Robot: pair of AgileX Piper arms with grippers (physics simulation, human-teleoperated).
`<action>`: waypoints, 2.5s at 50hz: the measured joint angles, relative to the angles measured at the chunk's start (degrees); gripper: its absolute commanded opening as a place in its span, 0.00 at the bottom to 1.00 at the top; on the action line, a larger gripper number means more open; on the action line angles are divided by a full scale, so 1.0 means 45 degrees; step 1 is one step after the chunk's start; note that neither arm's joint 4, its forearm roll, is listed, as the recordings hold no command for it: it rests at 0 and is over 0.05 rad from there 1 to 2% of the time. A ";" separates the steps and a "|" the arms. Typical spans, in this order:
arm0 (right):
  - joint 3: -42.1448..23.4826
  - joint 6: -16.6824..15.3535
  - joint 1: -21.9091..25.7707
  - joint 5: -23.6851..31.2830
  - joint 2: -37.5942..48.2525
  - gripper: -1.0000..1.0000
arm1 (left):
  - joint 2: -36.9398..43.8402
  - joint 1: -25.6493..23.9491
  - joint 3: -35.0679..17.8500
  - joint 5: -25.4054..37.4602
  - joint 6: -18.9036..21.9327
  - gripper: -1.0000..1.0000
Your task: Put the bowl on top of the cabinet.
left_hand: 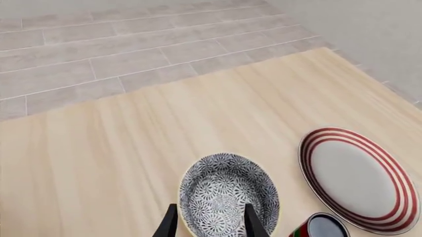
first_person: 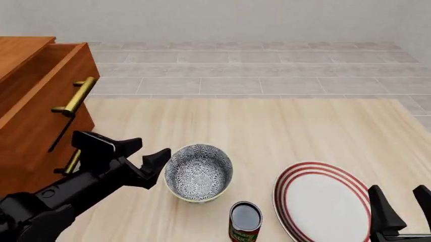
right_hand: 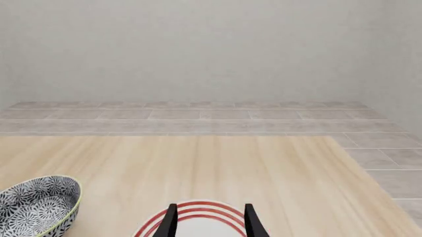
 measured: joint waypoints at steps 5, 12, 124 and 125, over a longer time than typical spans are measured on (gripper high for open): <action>0.0000 0.0000 0.0000 0.0000 0.0000 1.00 | 0.0169 0.0062 -0.0015 -0.0103 -0.0024 1.00; 0.0000 0.0000 0.0000 0.0000 0.0000 1.00 | 0.0463 0.0127 -0.0013 -0.0327 -0.0023 1.00; 0.0000 0.0001 0.0001 0.0000 0.0001 1.00 | 0.4532 0.0560 -0.0021 -0.3301 0.0059 1.00; 0.0000 0.0000 0.0001 0.0000 0.0001 1.00 | 0.4562 0.0574 -0.0026 -0.3317 0.0064 1.00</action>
